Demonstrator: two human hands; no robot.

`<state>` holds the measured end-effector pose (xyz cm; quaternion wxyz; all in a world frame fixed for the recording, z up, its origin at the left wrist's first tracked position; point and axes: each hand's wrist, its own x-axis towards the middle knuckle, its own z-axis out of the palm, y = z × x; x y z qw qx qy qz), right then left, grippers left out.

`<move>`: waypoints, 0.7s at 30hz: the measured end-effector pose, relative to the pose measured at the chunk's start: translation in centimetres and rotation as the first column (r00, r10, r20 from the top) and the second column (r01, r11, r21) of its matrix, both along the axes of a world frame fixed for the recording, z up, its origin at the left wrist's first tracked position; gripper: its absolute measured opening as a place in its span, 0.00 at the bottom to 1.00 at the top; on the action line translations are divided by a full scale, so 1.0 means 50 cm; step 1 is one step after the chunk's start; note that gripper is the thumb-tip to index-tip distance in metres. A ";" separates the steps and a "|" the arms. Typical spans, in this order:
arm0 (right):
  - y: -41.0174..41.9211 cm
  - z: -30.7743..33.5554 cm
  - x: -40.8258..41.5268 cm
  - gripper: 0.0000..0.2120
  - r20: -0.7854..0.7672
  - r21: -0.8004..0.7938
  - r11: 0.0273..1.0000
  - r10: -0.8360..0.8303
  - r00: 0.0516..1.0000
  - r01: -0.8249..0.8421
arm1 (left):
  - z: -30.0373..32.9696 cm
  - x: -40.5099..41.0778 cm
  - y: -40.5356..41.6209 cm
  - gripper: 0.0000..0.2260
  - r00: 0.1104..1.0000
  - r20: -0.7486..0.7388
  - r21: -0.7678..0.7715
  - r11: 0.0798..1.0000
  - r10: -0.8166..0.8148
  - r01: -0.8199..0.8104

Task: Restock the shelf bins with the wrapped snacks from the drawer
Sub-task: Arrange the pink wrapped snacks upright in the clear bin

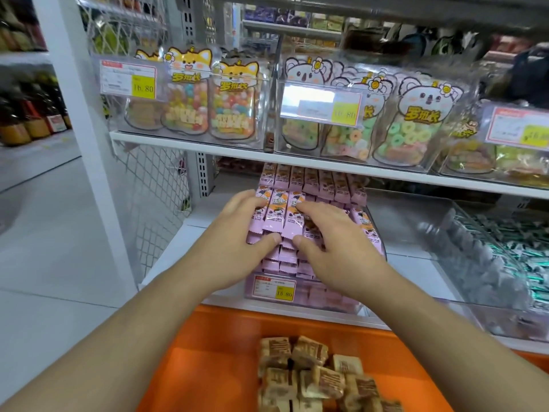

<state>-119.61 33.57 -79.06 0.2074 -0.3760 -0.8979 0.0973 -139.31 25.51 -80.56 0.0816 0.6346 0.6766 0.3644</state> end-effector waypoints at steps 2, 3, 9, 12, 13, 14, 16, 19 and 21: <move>0.001 0.002 0.001 0.28 0.011 -0.006 1.000 0.002 1.000 -0.002 | -0.003 0.001 -0.001 0.31 1.000 0.012 -0.022 1.000 0.011 -0.010; 0.002 0.002 0.001 0.28 0.013 -0.006 1.000 0.005 1.000 -0.005 | -0.004 0.002 -0.002 0.32 1.000 0.019 -0.024 1.000 0.009 -0.009; 0.005 -0.002 0.006 0.29 -0.006 -0.014 1.000 0.018 1.000 -0.018 | -0.007 0.003 -0.010 0.34 1.000 0.006 -0.006 1.000 0.013 -0.012; 0.001 0.002 0.015 0.29 -0.030 -0.029 0.999 0.023 0.999 -0.024 | -0.008 0.005 -0.023 0.34 1.000 -0.010 0.015 1.000 0.019 -0.019; -0.003 0.004 0.019 0.29 -0.039 -0.031 0.999 0.028 0.999 -0.030 | -0.007 0.006 -0.032 0.34 1.000 -0.010 0.020 1.000 0.023 -0.022; -0.008 0.006 0.024 0.29 -0.047 -0.028 0.999 0.035 0.998 -0.036 | -0.008 0.008 -0.042 0.33 1.000 -0.009 0.029 0.999 0.026 -0.026; -0.022 0.010 0.037 0.28 -0.060 -0.016 0.999 0.050 0.997 -0.051 | -0.010 0.014 -0.069 0.31 0.999 -0.011 0.077 0.996 0.035 -0.034; -0.060 0.011 0.066 0.26 -0.099 -0.014 0.999 0.049 0.994 -0.051 | -0.009 0.036 -0.111 0.27 0.998 0.000 0.164 0.984 0.062 -0.061; -0.096 0.004 0.092 0.24 -0.151 -0.018 0.999 0.048 0.987 -0.051 | -0.009 0.067 -0.137 0.23 0.998 0.021 0.207 0.976 0.057 -0.060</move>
